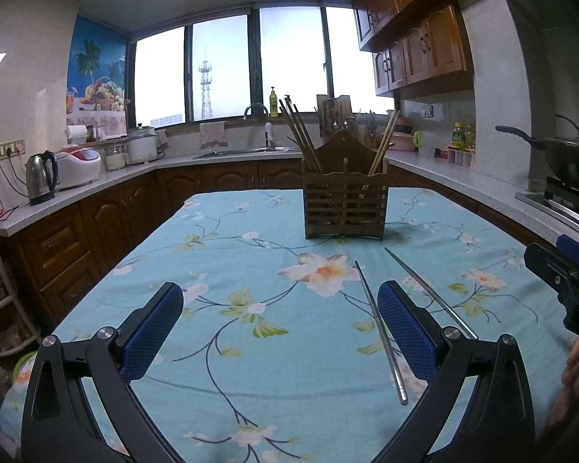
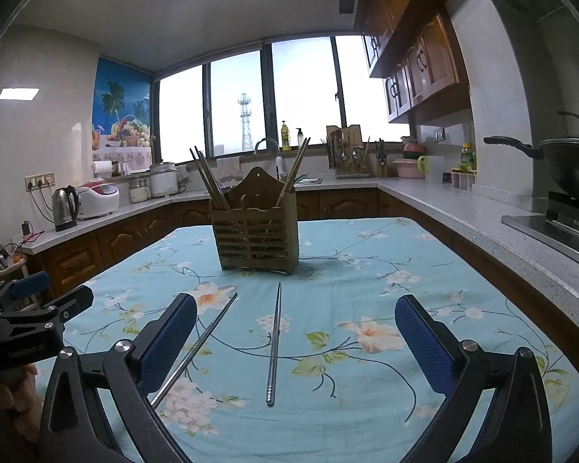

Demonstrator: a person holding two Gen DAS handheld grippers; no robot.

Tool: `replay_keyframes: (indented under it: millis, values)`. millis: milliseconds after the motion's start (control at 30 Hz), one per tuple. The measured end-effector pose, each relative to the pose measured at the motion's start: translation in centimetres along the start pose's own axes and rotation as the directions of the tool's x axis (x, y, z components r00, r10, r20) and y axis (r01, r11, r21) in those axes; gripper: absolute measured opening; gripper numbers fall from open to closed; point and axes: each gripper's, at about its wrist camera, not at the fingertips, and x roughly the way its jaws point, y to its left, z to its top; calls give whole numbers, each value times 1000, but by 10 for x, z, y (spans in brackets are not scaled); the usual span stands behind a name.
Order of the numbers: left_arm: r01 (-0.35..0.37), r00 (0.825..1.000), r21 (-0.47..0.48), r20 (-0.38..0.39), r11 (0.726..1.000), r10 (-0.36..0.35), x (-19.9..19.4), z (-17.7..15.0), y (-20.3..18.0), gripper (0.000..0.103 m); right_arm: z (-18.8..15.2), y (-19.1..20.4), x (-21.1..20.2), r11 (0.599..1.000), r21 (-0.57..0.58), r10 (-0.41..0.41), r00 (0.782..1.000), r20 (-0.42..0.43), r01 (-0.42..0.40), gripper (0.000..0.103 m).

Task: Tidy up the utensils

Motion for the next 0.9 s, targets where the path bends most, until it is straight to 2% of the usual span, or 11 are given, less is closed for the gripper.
replay_keyframes:
  millis: [900]
  values:
    - [-3,1000,6,3,1000,3,-3,0,2,103,-1,1,1,1000,-4,1,1000,6,-1,103]
